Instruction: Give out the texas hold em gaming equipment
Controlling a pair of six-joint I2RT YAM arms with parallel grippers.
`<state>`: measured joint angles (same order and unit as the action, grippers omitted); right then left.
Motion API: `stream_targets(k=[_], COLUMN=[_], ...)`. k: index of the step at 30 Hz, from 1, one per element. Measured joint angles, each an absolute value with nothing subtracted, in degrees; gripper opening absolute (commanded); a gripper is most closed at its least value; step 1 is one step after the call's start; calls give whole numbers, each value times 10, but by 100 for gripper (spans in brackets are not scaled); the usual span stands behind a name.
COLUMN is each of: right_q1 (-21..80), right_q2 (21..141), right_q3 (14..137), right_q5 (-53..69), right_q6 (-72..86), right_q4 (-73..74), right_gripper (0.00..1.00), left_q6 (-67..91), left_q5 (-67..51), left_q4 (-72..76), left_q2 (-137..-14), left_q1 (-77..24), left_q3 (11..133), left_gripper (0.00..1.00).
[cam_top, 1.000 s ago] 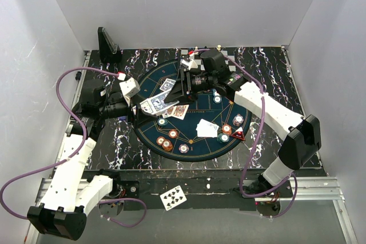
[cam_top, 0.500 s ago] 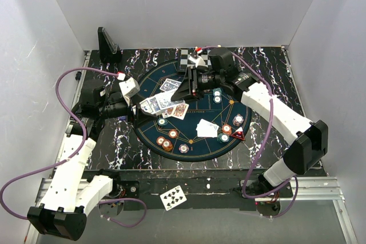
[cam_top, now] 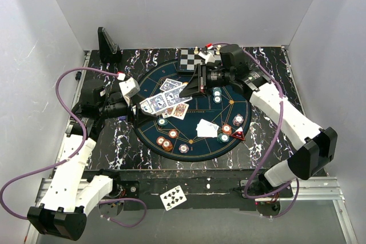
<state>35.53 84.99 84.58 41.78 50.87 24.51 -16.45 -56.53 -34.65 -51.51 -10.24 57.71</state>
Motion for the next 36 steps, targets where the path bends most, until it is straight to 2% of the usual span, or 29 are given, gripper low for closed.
stream_targets(k=[15,19,22,26,33,36], right_q1=[287,286,294,320,413,456], right_q2=[833,865,912,999,1146,1192], right_q3=[882,936,988,1065,1166,1186], right_q5=[380,327,251,90,-226,-323], right_q6=[425,373,326,267,176,146], right_q4=[358,417,462,527,597,601], right_gripper=[1,1,1,1,1,1], left_q6=[-168,-170,-170,-170,-174,-176], left_q5=[-565,-565,-565,-565,-565,-565], left_q4=[-347,-348,-350,-355,-368,-375], left_q2=[-515,-513,-511,-509,-504,-500], left_q1=[-102,-102,-102,-102,-102,-102], left_q3=[576,576,576,576,576,576], left_gripper=[0,0,0,0,0,0])
